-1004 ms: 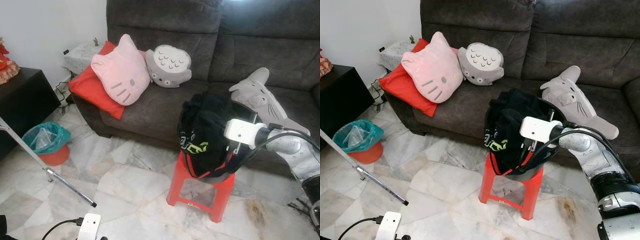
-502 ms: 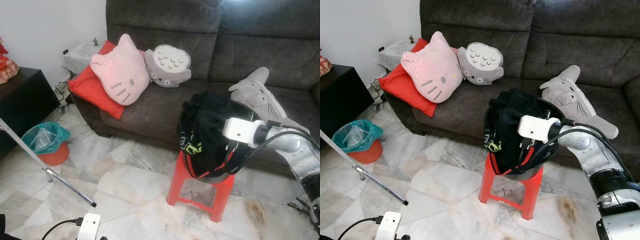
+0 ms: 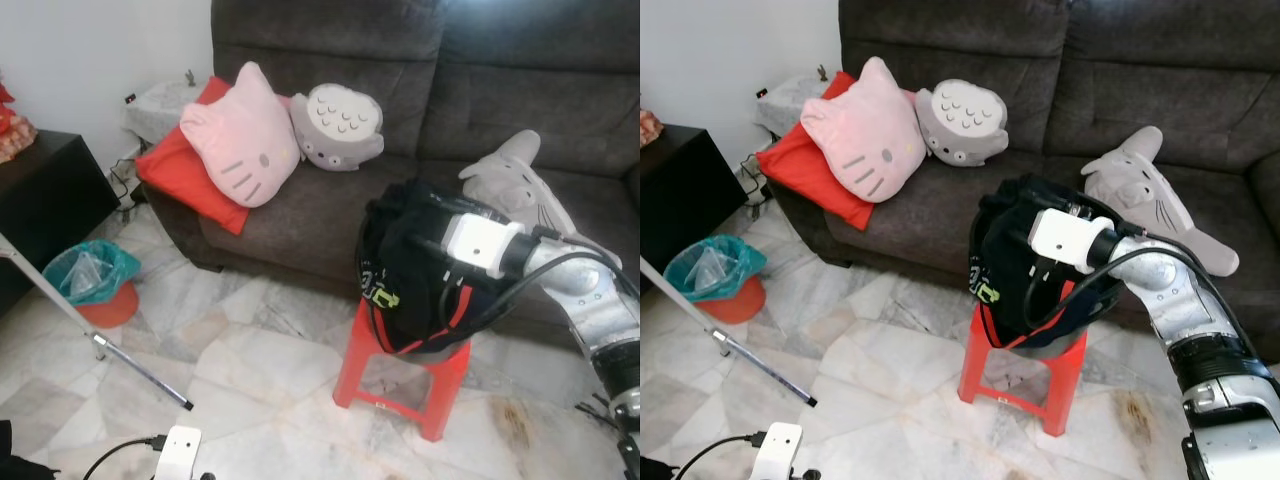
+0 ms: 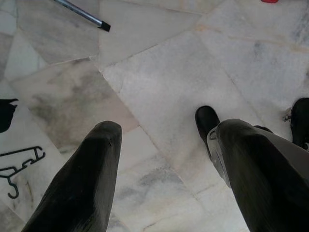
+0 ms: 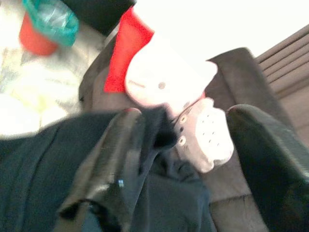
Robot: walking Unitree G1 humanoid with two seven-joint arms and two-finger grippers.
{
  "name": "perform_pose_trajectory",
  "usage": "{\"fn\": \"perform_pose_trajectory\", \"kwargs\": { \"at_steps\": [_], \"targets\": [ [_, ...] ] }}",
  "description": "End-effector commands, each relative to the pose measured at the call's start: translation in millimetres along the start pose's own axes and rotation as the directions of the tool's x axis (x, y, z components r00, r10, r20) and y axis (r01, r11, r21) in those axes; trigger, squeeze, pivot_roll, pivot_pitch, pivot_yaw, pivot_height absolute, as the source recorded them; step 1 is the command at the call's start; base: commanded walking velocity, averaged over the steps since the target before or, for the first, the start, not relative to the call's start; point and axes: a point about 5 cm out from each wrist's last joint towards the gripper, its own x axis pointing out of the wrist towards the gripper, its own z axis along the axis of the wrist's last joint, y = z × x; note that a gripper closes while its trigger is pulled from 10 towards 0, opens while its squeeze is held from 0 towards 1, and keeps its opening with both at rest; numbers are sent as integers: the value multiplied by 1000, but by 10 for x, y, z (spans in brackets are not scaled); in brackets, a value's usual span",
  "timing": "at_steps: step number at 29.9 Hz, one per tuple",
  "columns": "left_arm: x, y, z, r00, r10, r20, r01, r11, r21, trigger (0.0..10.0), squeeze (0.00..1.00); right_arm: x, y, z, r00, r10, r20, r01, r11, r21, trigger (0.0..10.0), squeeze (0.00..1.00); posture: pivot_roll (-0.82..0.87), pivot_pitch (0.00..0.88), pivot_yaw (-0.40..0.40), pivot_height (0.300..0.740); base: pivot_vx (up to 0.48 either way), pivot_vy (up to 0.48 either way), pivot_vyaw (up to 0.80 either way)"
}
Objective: Hang hanger
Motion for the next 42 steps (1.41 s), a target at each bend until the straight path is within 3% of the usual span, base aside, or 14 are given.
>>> {"fn": "perform_pose_trajectory", "kwargs": {
  "at_steps": [1,2,3,8,11,16,17,19,26,30,32,38,40,42],
  "targets": [
    [-5,13,-15,1000,8,4,-8,1000,-15,10000,0,-15,-45,66,998,-34,43,34,999,20,10000,1000,-109,0,62,736,0,0,0],
    [-6,13,-16,1000,8,4,-8,1000,-15,10000,0,-17,-41,68,998,-35,45,34,999,19,10000,1000,-108,0,59,736,0,0,0],
    [-6,12,-18,1000,7,4,-7,1000,-15,10000,0,-27,-41,56,997,-60,42,59,998,34,10000,0,-107,0,58,736,0,0,0],
    [-7,8,-24,1000,7,3,-7,1000,-15,10000,0,-88,-150,-5,966,-258,5,256,961,105,10000,0,-104,0,53,736,0,0,0],
    [-8,7,-27,1000,8,2,-8,1000,-16,10000,0,-173,-218,-130,909,-405,-101,416,898,144,10000,0,-107,0,53,736,0,0,0],
    [-7,5,-26,1000,8,3,-8,1000,-17,10000,0,-280,-186,-234,859,-485,-164,510,838,194,10000,0,-105,0,51,736,0,0,0],
    [-7,5,-25,1000,7,3,-7,1000,-17,10000,0,-350,-141,-285,829,-523,-199,559,788,259,10000,0,-107,0,49,736,0,0,0],
    [-6,6,-23,1000,7,3,-7,1000,-18,10000,0,-395,-78,-326,817,-529,-229,576,755,312,10000,0,-109,0,51,736,0,0,0],
    [-5,9,-15,1000,4,3,-4,1000,-16,10000,0,-521,325,-554,808,-419,-415,543,802,248,10000,0,-114,0,55,736,0,0,0],
    [-5,12,-13,1000,3,3,-3,1000,-14,10000,0,-509,400,-557,816,-386,-431,521,813,258,10000,0,-115,0,56,736,0,0,0],
    [-5,14,-10,1000,4,5,-4,1000,-13,10000,0,-470,476,-552,838,-334,-432,470,844,258,10000,0,-112,0,56,736,0,0,0],
    [-5,16,-11,1000,7,5,-6,1000,-14,10000,0,-426,494,-516,865,-311,-394,429,866,257,10000,0,-110,0,56,736,0,0,0],
    [-5,16,-12,1000,7,4,-7,1000,-14,10000,0,-394,530,-467,891,-294,-347,409,851,330,10000,0,-109,0,55,736,0,0,0],
    [-5,15,-14,1000,7,4,-7,1000,-15,10000,0,-383,498,-343,888,-381,-258,457,795,398,10000,0,-106,0,52,736,0,0,0]
  ]
}}
